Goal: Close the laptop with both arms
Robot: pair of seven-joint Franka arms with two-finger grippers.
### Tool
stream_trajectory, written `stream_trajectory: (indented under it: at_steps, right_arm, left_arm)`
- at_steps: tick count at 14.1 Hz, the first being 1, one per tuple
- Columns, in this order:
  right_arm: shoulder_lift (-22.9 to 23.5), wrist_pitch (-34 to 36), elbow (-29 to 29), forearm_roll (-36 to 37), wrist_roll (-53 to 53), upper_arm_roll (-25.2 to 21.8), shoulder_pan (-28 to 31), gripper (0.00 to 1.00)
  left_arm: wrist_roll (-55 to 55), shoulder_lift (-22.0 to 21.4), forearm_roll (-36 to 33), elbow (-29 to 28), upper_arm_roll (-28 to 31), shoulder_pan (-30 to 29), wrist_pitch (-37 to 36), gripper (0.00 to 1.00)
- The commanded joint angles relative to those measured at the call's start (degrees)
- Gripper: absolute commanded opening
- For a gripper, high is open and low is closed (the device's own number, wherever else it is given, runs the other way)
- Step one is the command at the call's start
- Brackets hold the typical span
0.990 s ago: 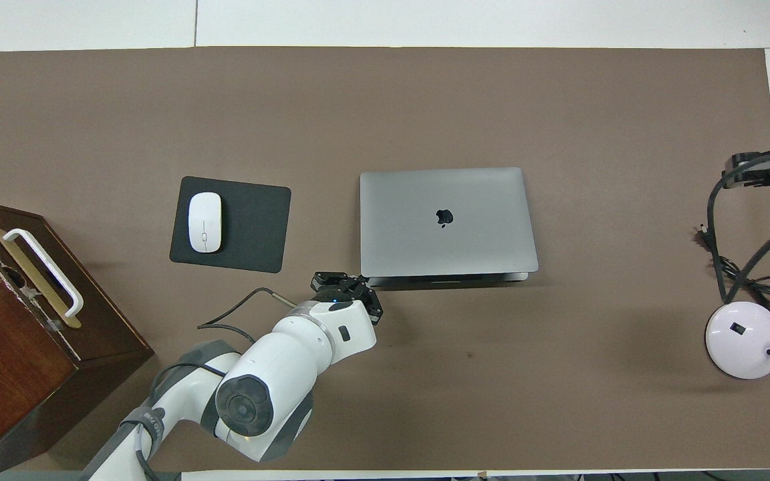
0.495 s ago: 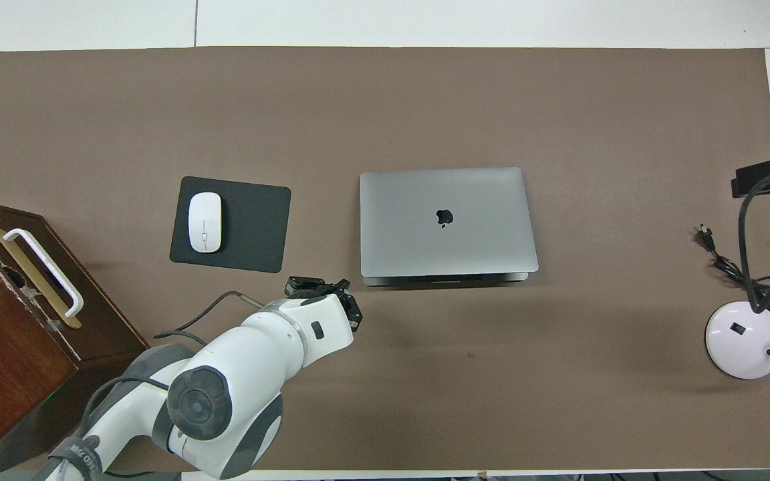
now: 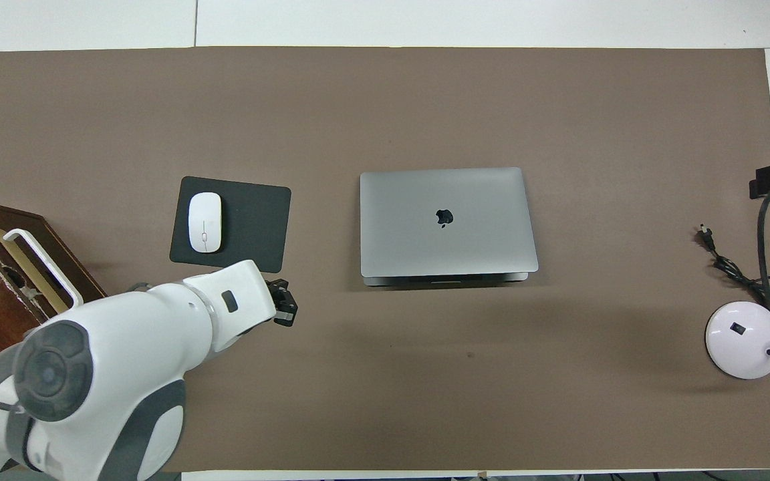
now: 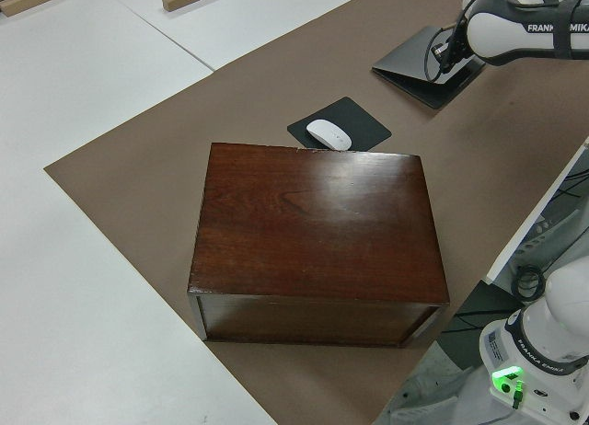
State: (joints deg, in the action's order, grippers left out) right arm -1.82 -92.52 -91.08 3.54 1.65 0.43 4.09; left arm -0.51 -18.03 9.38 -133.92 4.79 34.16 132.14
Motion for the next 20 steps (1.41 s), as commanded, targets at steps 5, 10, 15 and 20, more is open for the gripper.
stream_trajectory:
  at_steps: [5,10,15,20]
  right_arm:
    - [-2.49,-0.91,-3.75,-4.41,-0.68,0.89,0.22,1.0]
    - [-2.84,-0.73,-4.11,-5.64,-1.56,1.06,0.22,1.0]
    - [-2.84,-0.82,-4.11,-6.26,-2.09,1.06,0.22,1.0]
    - [-3.02,-0.91,-5.25,-6.26,-1.74,0.97,0.22,1.0]
  left_arm:
    - [-1.41,-0.87,-4.11,10.77,-0.39,-8.92,-18.04,0.0]
    - [-5.02,0.45,-4.2,16.84,-0.48,-17.89,-25.34,0.0]
    - [-5.02,3.34,-4.55,23.34,-0.39,-24.22,-31.14,0.0]
    - [-4.58,4.14,-4.55,24.75,-0.39,-28.71,-31.94,1.0]
